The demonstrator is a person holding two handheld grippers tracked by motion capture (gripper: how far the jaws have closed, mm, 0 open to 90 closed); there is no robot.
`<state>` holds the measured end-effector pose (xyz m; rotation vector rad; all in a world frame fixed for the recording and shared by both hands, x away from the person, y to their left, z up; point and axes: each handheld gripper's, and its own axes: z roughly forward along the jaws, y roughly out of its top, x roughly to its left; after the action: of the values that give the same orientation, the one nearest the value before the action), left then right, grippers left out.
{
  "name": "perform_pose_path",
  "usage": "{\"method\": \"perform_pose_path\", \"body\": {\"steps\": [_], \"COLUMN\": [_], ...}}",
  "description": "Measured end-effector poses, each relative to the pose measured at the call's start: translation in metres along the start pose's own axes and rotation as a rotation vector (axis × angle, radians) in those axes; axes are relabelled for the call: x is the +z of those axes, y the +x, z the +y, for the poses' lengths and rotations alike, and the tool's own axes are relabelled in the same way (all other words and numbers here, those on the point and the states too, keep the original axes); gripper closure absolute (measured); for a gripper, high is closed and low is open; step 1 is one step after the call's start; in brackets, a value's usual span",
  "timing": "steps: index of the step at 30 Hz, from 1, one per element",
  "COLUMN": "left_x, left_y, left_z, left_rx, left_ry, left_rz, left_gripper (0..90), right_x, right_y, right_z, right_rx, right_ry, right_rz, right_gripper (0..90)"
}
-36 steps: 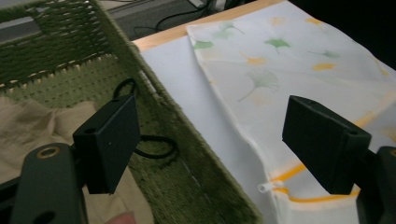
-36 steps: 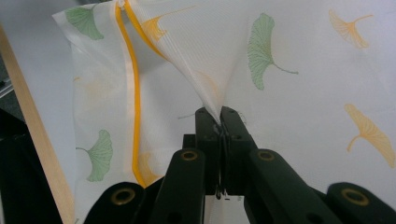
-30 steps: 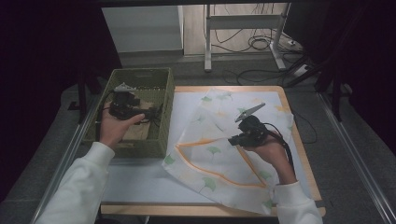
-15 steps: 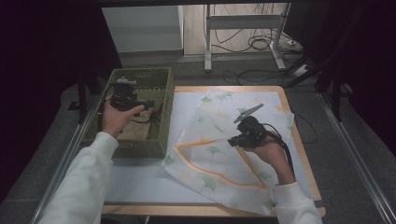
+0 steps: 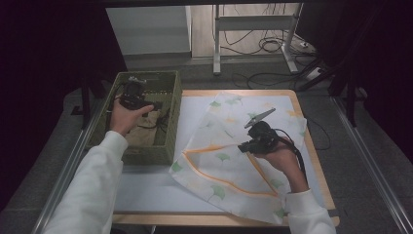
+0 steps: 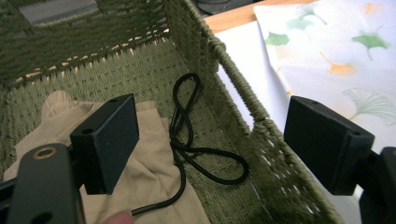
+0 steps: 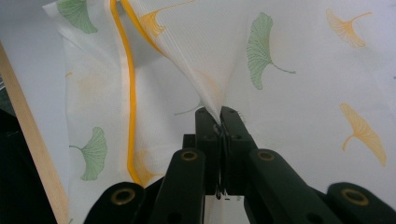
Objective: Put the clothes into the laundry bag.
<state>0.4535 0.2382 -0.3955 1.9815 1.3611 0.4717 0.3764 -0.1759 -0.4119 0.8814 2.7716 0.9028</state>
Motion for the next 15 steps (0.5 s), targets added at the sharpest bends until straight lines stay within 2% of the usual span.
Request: {"method": "perform_pose_path", "body": {"steps": [7, 8, 10, 15], "left_x": [0.012, 0.017, 0.024, 0.03], "left_y": [0.012, 0.015, 0.019, 0.023], "left_z": [0.002, 0.001, 0.001, -0.001], "left_rx": [-0.042, -0.059, -0.073, -0.085], "left_ry": [0.022, 0.034, 0.05, 0.067], "left_rz": [0.025, 0.042, 0.045, 0.05], "left_gripper": [15.4, 14.5, 13.7, 12.3], "right_x": [-0.001, -0.001, -0.001, -0.001], "right_y": [-0.001, -0.001, -0.001, -0.001], "right_z": [0.0, -0.001, -0.001, -0.001], "right_rx": [0.003, 0.002, 0.002, 0.002], "right_ry": [-0.001, -0.001, -0.001, -0.001], "right_rz": [0.001, 0.003, 0.003, 0.003], "right_gripper": [86.3, 86.3, 86.3, 86.3]}}
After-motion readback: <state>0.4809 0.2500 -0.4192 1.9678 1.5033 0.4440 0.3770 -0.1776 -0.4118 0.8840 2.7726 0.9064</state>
